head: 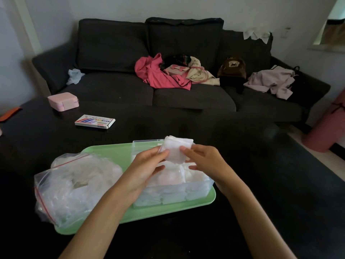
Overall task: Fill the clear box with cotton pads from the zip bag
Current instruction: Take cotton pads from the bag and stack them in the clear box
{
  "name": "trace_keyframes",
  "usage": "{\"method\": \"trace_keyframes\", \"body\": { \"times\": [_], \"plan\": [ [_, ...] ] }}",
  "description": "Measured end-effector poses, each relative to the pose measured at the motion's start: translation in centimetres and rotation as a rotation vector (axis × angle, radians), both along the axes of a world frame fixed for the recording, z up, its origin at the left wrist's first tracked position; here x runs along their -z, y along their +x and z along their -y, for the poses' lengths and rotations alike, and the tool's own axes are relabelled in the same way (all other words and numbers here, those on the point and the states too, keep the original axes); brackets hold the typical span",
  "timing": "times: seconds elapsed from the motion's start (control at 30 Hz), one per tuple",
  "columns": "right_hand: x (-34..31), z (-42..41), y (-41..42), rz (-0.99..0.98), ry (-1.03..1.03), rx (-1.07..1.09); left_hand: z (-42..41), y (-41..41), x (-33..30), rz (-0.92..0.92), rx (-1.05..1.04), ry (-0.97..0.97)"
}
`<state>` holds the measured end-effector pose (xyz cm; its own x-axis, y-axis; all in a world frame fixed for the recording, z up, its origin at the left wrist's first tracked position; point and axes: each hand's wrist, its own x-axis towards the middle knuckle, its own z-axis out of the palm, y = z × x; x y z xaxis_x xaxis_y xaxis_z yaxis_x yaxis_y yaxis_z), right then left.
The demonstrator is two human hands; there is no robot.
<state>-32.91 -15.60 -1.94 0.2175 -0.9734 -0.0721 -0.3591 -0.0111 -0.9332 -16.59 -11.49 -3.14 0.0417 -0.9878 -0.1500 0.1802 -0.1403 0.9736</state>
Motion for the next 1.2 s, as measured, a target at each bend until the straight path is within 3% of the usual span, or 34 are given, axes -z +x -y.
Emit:
{"method": "trace_keyframes", "body": {
  "times": [0.2, 0.27, 0.37, 0.43, 0.6, 0.8, 0.93, 1.2],
  "plan": [
    [-0.9, 0.3, -1.3, 0.219, -0.045, 0.034, 0.7, -1.0, 0.4, 0.304, -0.011, -0.130],
    [-1.5, 0.7, -3.0, 0.084, -0.070, 0.072, 0.9, -0.9, 0.8, 0.503, -0.008, -0.197],
    [-1.6, 1.1, -4.7, -0.272, -0.117, 0.029, 0.6, -0.4, 1.3, 1.092, 0.059, -0.236],
    [-1.1, 1.1, -4.4, -0.422, -0.145, -0.034, 0.6, -0.3, 1.5, 1.280, 0.100, -0.249],
    [0.3, 1.7, -2.7, -0.755, -0.217, -0.074, 1.1, -0.3, 1.4, 1.297, 0.094, -0.286],
    [0.7, 1.9, -2.9, -0.808, -0.323, -0.073, 2.3, -0.9, 0.9, 1.261, 0.088, -0.355],
    [0.5, 1.6, -3.5, -0.996, -0.521, 0.022, 2.9, -2.4, 0.8, 1.289, 0.119, -0.400],
    [0.0, 1.0, -4.1, -1.079, -0.376, -0.089, 3.1, -3.6, 1.5, 1.397, 0.185, -0.382]
  ]
}}
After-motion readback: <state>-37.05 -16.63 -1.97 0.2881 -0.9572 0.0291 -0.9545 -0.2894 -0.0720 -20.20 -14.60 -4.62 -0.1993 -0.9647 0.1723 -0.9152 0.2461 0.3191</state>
